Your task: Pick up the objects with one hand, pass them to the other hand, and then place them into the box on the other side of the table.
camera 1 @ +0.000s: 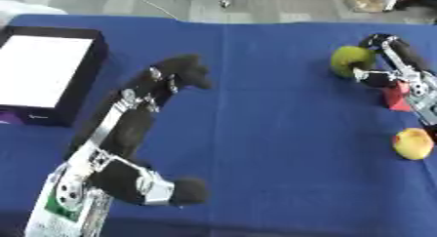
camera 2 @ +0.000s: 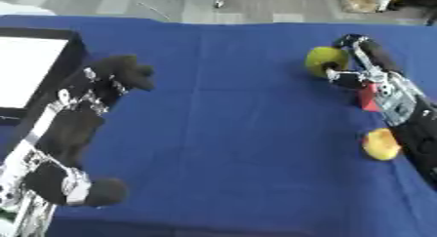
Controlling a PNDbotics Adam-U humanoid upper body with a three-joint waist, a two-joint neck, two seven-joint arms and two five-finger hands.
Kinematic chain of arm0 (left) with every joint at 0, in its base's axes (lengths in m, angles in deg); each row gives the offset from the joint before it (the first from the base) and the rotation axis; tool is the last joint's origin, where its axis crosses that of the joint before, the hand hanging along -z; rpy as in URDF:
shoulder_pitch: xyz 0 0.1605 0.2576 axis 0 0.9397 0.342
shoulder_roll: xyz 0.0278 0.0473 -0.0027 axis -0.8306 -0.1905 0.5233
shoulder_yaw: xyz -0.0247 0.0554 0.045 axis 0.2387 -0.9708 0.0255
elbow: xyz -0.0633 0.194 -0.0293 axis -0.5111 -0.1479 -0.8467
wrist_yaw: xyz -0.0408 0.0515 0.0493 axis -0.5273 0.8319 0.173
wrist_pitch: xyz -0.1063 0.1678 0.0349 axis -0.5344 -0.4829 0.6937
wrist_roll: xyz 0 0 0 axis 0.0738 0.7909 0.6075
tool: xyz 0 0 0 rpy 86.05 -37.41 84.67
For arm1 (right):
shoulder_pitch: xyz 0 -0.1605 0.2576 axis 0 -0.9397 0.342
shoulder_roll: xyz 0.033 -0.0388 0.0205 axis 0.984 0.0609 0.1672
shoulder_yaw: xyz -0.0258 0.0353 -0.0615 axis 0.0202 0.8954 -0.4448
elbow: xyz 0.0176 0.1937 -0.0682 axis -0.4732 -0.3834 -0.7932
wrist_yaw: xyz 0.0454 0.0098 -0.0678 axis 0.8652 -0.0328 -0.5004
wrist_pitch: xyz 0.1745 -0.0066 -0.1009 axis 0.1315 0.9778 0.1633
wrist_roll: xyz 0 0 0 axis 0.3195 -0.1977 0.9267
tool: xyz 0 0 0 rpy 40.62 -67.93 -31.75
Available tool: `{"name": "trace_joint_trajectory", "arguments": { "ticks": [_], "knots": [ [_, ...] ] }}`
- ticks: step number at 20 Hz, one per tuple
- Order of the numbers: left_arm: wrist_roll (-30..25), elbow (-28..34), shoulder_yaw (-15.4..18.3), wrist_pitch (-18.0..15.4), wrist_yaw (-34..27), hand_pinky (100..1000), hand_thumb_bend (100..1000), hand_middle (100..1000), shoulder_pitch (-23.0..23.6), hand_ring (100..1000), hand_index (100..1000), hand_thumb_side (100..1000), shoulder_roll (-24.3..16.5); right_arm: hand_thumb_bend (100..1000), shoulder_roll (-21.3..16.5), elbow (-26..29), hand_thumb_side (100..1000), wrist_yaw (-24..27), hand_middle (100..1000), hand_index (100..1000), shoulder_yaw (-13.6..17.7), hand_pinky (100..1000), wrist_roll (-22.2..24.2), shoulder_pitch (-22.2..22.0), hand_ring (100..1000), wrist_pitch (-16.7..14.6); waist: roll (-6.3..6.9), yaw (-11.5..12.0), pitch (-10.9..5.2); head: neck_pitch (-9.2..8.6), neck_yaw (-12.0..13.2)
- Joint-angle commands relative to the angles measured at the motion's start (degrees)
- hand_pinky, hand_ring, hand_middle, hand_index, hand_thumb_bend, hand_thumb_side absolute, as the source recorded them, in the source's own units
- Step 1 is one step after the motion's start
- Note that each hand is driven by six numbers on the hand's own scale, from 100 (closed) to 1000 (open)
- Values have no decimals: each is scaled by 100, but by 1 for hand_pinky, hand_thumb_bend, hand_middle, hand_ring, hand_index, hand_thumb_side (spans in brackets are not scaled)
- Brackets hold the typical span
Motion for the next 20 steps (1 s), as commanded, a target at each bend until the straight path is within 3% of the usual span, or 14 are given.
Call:
{"name": "trace_joint_trajectory", "arguments": {
  "ticks": [1,7,20],
  "knots": [
    [23,122,3,31,-3,961,799,676,-2,894,910,380,9,100,-222,462,100,201,610,203,-22,745,134,70,890,-169,-29,-29,-95,-12,21],
    [74,98,6,107,5,962,798,674,81,896,909,381,-28,100,-326,1242,100,573,596,182,-163,740,609,19,878,-349,-38,-117,-151,-12,106],
    [273,-352,6,78,195,966,792,674,264,910,896,382,-110,100,-464,3204,100,1708,576,181,-508,743,1204,44,850,-298,-95,-349,-220,-12,328]
  ]
}}
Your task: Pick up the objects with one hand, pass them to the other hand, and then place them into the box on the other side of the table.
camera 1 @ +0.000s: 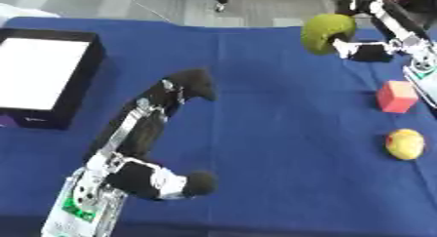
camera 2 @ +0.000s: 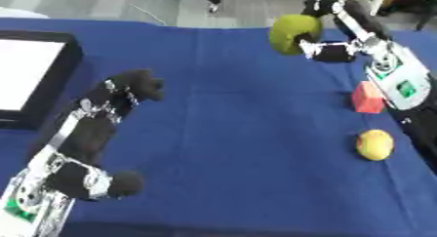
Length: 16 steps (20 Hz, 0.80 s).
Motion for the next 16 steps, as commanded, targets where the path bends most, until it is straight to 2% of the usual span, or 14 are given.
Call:
{"name": "trace_joint_trajectory", "arguments": {
  "ticks": [1,5,11,16],
  "knots": [
    [114,-50,23,-10,120,966,792,678,-9,918,892,380,-51,100,-258,568,100,268,575,181,-45,742,147,149,846,-57,-19,-22,-125,-12,50],
    [389,-221,39,5,289,967,780,677,26,935,886,375,-51,100,-248,1125,100,494,577,181,-209,744,375,187,850,-90,-33,-57,-156,-12,83],
    [604,-589,-14,-39,368,968,761,674,28,937,886,377,23,100,-181,1989,100,975,579,182,-423,744,847,248,851,108,-73,-99,-200,-12,159],
    [708,-995,-42,-85,324,968,709,670,-89,935,886,385,132,100,-66,2753,100,1288,582,182,-501,747,1164,233,858,474,-93,-133,-238,-12,241]
  ]
}}
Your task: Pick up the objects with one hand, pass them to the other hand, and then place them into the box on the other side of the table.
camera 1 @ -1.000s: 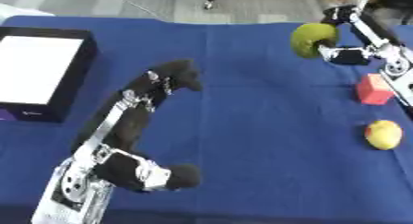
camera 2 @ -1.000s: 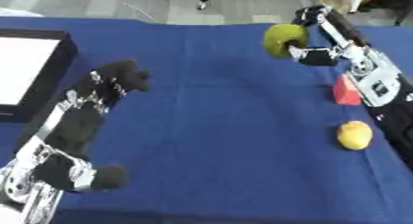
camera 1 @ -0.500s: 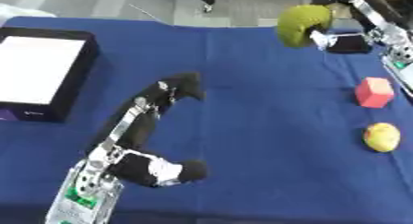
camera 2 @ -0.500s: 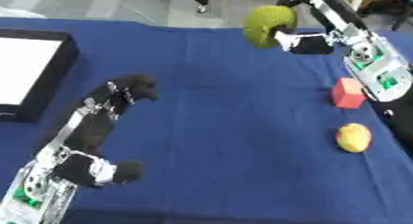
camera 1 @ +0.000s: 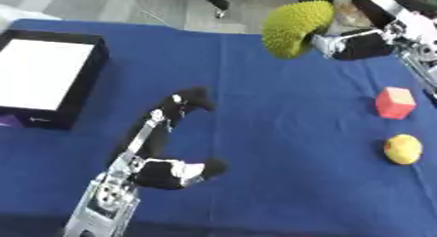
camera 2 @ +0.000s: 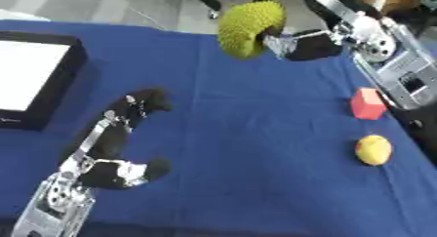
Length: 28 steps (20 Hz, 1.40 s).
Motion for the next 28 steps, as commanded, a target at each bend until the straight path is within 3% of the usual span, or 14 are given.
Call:
{"name": "trace_joint_trajectory", "arguments": {
  "ticks": [1,3,4,6,14,19,28],
  "knots": [
    [90,-175,-44,-37,-31,968,705,670,-144,934,886,387,121,100,-4,589,100,228,582,182,23,747,178,79,858,260,-13,-21,-114,-12,59],
    [123,-300,-62,-63,-49,967,739,667,-204,932,886,397,166,100,55,918,100,302,583,182,27,748,247,34,862,461,-22,-31,-126,-12,80],
    [131,-346,-78,-78,-64,967,692,668,-233,932,886,402,192,100,91,1065,100,331,584,182,24,748,276,8,862,561,-27,-35,-130,-12,88],
    [118,-402,-130,-106,-101,966,709,668,-309,930,886,421,245,100,201,1244,100,366,587,182,-2,750,340,-13,869,766,-34,-35,-137,-12,103],
    [-46,-313,-273,-156,-344,964,793,671,-624,926,890,466,405,100,681,1347,100,424,599,182,-188,757,588,-46,894,1443,-45,10,-135,-12,87],
    [-84,-158,-246,-183,-651,963,826,674,-696,924,892,470,439,100,872,1147,100,306,604,182,-298,762,701,-100,903,1454,-43,24,-114,-12,62],
    [65,-213,-195,-225,-1376,963,836,675,-635,920,888,487,456,100,994,1099,100,90,601,181,-362,763,732,-233,894,1065,-41,7,-93,-12,60]
  ]
}}
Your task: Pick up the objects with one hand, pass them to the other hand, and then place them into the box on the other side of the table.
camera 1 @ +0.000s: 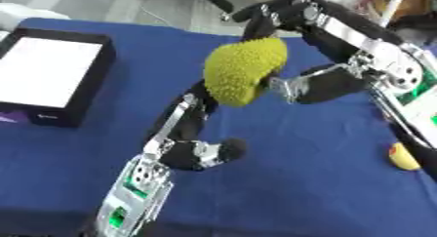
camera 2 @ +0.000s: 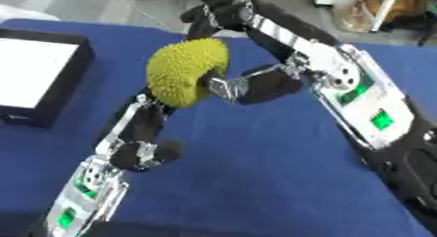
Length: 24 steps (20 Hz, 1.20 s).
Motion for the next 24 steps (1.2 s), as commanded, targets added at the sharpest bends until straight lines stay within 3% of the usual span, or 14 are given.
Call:
{"name": "trace_joint_trajectory", "arguments": {
  "ticks": [1,11,21,24],
  "knots": [
    [113,46,52,11,-160,962,840,675,-50,920,887,491,67,100,2,42,100,-67,599,181,17,762,-13,43,890,-158,10,-14,-48,-12,-9],
    [597,-93,-31,235,203,964,832,679,-128,925,885,486,142,100,120,288,100,-604,589,182,-118,753,-40,23,866,-593,10,-24,-34,-12,-5],
    [169,-2,-185,60,-98,961,840,676,-179,917,883,466,196,100,194,99,100,-829,594,181,-235,757,33,0,872,-784,-1,14,-24,-12,-39],
    [59,8,-182,10,-324,958,776,643,-152,901,849,447,194,100,202,68,100,-813,598,181,-237,759,33,-11,874,-833,-2,11,-17,-12,-47]
  ]
}}
